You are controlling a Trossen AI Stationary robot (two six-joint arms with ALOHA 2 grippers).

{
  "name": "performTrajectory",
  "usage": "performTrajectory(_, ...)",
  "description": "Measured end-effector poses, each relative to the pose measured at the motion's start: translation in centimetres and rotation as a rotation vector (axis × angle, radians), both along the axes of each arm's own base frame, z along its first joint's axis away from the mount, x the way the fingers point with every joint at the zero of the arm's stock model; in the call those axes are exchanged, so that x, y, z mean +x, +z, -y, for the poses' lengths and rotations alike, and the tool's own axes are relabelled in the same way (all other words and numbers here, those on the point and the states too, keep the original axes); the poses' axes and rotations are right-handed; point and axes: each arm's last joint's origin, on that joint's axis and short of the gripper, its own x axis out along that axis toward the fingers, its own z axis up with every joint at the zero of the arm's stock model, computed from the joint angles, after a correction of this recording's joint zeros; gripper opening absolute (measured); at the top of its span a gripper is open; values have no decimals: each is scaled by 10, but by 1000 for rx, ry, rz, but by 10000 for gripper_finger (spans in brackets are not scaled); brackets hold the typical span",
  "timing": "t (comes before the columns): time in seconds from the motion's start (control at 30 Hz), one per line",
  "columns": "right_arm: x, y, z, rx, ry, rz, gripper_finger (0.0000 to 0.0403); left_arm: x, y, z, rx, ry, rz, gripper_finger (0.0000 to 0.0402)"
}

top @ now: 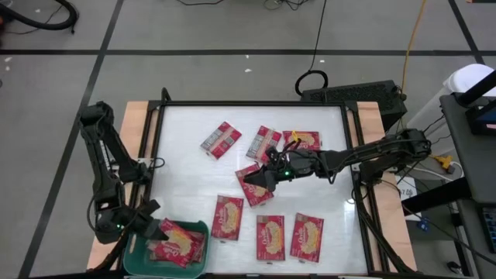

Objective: Sort popcorn bags into baskets
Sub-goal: Put the red popcorn bag into the green bin

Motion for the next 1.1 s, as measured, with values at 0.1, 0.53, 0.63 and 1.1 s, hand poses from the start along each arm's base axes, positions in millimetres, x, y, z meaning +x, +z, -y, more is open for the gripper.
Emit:
performTrajectory(0.1,0,0,0,-1,-4,1,157,3,0,-1,0,15,2,50)
performTrajectory(0.53,0,0,0,-1,-5,1,157,1,14,-10,-97,-64,-39,117)
performTrajectory(0.63,0,0,0,-1,-4,1,157,-2,22,-15,-141,-110,-37,117)
performTrajectory(1.1,0,0,1,12,-9,-1,157,-10,50,-54,-172,-163,120,118)
